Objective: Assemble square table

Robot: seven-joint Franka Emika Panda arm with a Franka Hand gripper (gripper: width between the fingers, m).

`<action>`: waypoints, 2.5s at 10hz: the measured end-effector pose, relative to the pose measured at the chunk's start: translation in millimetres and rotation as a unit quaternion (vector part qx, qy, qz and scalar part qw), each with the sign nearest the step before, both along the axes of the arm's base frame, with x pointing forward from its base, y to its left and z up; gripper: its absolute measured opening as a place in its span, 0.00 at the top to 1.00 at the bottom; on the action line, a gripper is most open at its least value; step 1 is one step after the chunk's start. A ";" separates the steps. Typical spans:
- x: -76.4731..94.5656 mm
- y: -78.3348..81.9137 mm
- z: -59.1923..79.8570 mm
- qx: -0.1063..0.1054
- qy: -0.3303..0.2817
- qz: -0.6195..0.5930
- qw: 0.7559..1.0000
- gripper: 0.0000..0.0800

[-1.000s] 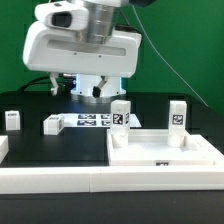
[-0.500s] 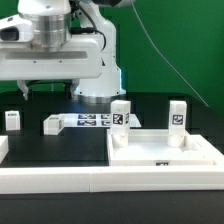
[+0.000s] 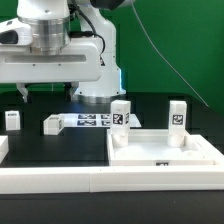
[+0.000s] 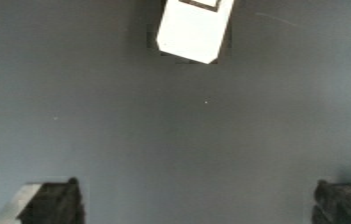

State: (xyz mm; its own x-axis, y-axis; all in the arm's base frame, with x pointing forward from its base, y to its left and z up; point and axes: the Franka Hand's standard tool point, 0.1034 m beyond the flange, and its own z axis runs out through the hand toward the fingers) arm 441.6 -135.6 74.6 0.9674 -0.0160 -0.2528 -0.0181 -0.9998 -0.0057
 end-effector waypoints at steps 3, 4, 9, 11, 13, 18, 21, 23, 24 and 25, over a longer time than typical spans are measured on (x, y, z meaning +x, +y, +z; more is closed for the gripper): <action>-11.8 -5.5 -14.0 -0.012 0.025 -0.041 0.999 0.19; -11.4 -7.0 -15.7 -0.011 0.021 -0.031 0.999 0.19; -30.1 -6.9 -29.6 0.001 0.099 -0.035 0.994 0.19; -27.2 -4.3 -31.8 0.008 0.157 -0.035 0.987 0.19; -32.4 -1.9 -33.1 0.017 0.215 -0.037 0.976 0.19; -34.6 -2.2 -44.9 0.022 0.326 -0.041 0.944 0.19; -39.5 -4.2 -55.1 0.017 0.319 -0.040 0.947 0.19; -42.7 -4.4 -59.4 0.015 0.320 -0.040 0.947 0.19; -43.7 -4.6 -61.4 0.014 0.319 -0.041 0.947 0.19; -43.9 -3.6 -63.6 0.013 0.318 -0.040 0.947 0.19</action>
Offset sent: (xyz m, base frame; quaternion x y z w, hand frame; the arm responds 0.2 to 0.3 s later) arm 0.0004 0.0001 -0.0112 0.0258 0.0399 -0.0287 0.9985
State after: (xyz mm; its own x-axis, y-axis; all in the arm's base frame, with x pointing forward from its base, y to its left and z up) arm 397.7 -139.2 11.0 0.6161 -0.0684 -0.7847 -0.1017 -0.9948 0.0069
